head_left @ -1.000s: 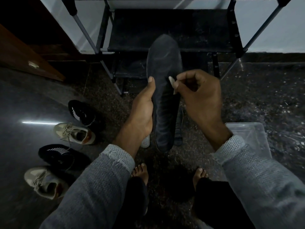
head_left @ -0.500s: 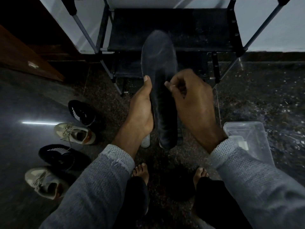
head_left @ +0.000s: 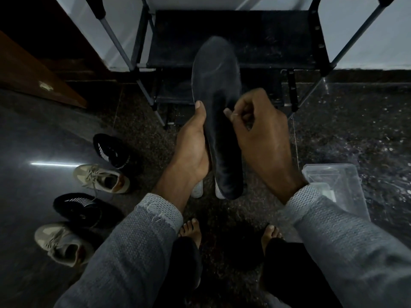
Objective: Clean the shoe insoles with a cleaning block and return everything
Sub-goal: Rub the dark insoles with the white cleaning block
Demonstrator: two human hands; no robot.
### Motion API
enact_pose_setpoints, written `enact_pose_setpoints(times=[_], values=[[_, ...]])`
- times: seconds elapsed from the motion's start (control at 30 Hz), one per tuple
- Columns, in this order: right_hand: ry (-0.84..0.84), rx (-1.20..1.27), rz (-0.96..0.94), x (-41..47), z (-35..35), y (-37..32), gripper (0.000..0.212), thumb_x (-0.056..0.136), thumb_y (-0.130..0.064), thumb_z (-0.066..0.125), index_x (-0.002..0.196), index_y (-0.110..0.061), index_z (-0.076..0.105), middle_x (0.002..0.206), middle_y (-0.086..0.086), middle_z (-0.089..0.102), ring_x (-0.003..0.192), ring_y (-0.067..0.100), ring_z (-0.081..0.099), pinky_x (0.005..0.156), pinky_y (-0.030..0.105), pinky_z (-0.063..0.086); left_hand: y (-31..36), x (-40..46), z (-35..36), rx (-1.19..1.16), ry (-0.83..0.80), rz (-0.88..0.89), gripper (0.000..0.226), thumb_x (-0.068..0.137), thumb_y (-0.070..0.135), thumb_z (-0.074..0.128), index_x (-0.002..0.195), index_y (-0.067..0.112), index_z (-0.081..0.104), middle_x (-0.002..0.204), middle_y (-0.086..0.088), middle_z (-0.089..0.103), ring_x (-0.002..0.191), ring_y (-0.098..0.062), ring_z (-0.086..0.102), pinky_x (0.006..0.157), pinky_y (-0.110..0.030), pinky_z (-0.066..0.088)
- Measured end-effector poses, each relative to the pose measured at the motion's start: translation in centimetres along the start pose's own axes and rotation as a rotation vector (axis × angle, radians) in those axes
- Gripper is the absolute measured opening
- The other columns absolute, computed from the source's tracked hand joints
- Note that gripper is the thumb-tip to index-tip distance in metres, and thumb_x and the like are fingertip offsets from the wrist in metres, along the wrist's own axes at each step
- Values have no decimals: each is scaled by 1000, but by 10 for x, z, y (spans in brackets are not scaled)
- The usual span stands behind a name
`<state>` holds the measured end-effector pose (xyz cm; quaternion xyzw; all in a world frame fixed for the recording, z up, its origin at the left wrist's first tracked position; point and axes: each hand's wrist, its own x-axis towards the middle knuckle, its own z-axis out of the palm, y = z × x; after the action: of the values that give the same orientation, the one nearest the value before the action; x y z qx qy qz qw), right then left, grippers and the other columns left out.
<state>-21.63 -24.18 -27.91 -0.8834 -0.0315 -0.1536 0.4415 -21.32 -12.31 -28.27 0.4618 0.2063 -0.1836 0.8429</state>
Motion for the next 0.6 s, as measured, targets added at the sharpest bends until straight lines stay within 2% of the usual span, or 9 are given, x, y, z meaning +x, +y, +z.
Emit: enact_pose_setpoints(times=[0.17, 0.27, 0.4, 0.47, 0.6], values=[[-114, 25, -78, -17, 10, -15, 10, 92, -14, 63, 94, -16, 53, 78, -7, 60, 70, 8, 58, 61, 34, 52, 2, -2, 1, 45, 42, 21, 50, 101, 46, 36, 112, 7, 65, 107, -11, 73, 96, -19, 71, 74, -27, 58], [-92, 15, -95, -13, 11, -13, 9, 92, -16, 62, 94, -15, 53, 78, -7, 60, 70, 8, 58, 61, 35, 52, 2, -2, 0, 50, 28, 16, 50, 102, 47, 35, 117, 8, 63, 111, -10, 72, 101, -19, 70, 79, -28, 58], [2, 9, -27, 3, 0, 0, 14, 92, -18, 65, 92, -14, 52, 78, -12, 58, 71, -1, 57, 63, 27, 52, -1, -2, 0, 5, -36, -30, 53, 102, 49, 31, 123, 11, 61, 121, -13, 67, 112, -25, 65, 92, -37, 53], [-4, 24, -9, 1, 1, -3, 14, 91, -17, 66, 92, -15, 53, 77, -12, 59, 72, -2, 58, 64, 25, 52, 0, -1, 0, 5, -37, -25, 52, 102, 49, 30, 121, 11, 62, 120, -13, 68, 111, -25, 65, 90, -36, 54], [-98, 49, -68, -12, 11, -16, 11, 89, -13, 65, 93, -14, 55, 77, -7, 61, 69, 7, 59, 62, 35, 53, 1, -1, -2, 44, 8, 19, 52, 103, 45, 33, 119, 5, 62, 113, -13, 71, 102, -20, 70, 77, -26, 57]])
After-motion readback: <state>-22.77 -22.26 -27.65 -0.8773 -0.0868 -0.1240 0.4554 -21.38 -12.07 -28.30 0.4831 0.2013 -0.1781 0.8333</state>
